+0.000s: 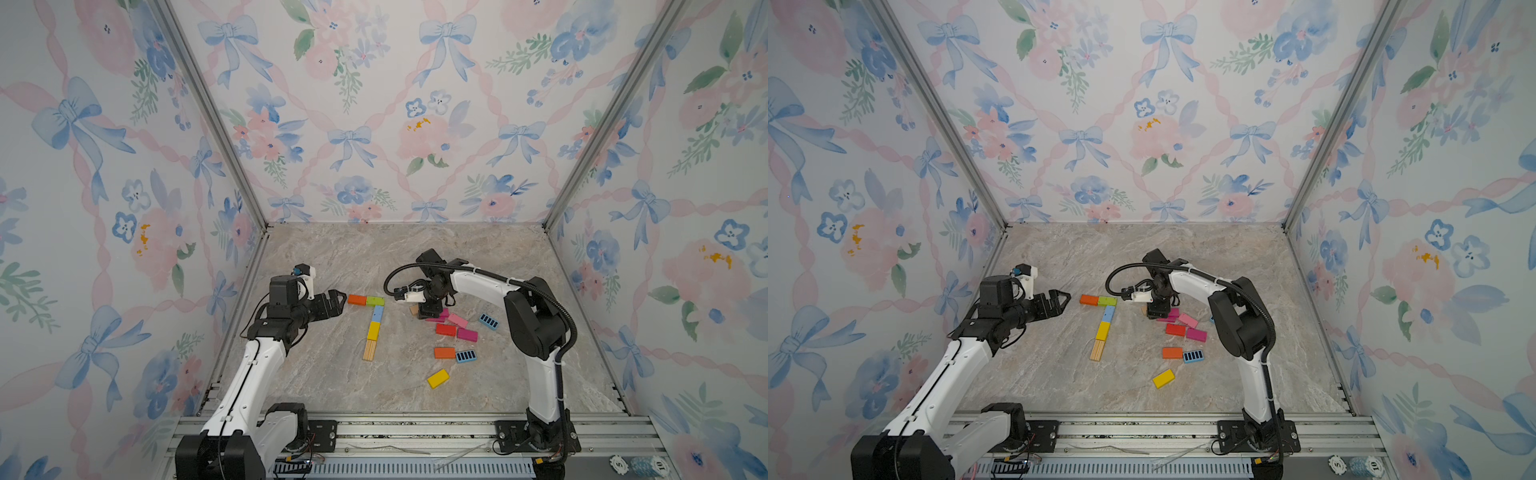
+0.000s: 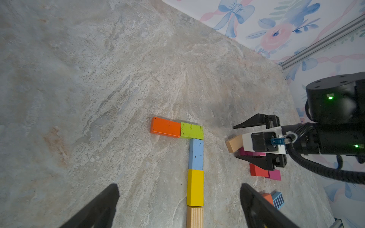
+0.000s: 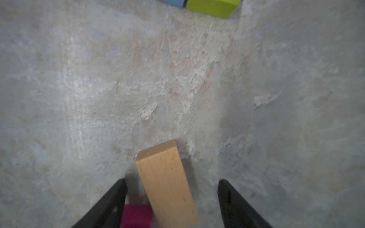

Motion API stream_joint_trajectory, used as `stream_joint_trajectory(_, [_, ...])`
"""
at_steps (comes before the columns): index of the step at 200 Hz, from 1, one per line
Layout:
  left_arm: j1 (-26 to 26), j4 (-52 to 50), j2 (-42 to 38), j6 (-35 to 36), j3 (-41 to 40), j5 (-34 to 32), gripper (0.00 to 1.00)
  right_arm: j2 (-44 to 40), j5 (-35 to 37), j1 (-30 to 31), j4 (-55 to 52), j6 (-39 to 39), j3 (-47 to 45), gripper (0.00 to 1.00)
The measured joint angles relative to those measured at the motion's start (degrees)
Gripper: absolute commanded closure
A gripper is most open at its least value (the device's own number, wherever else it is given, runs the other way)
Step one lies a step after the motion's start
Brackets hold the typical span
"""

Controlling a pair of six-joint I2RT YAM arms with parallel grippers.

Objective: Assemble the number 7 with building blocks
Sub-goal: Move the building block to the center of the board.

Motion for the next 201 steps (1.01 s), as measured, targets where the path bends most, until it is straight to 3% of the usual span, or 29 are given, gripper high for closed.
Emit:
stream_joint_trajectory(91, [0.00,0.02,0.00,0.00,-0.02,0.00,0.02,1.68,-3.87,-2.97,-2.97,1.36,2.10,0.56])
stream_joint_trajectory(160, [0.00,0.02,0.00,0.00,-0.02,0.00,0.02,1.68,-5.88,-2.43,-2.82,3.63,2.08,0.64])
stream_joint_trajectory(201, [0.00,0.02,0.00,0.00,-0.02,0.00,0.02,0.26,-6.19,-1.55,0.09,9.57,0.66,0.68])
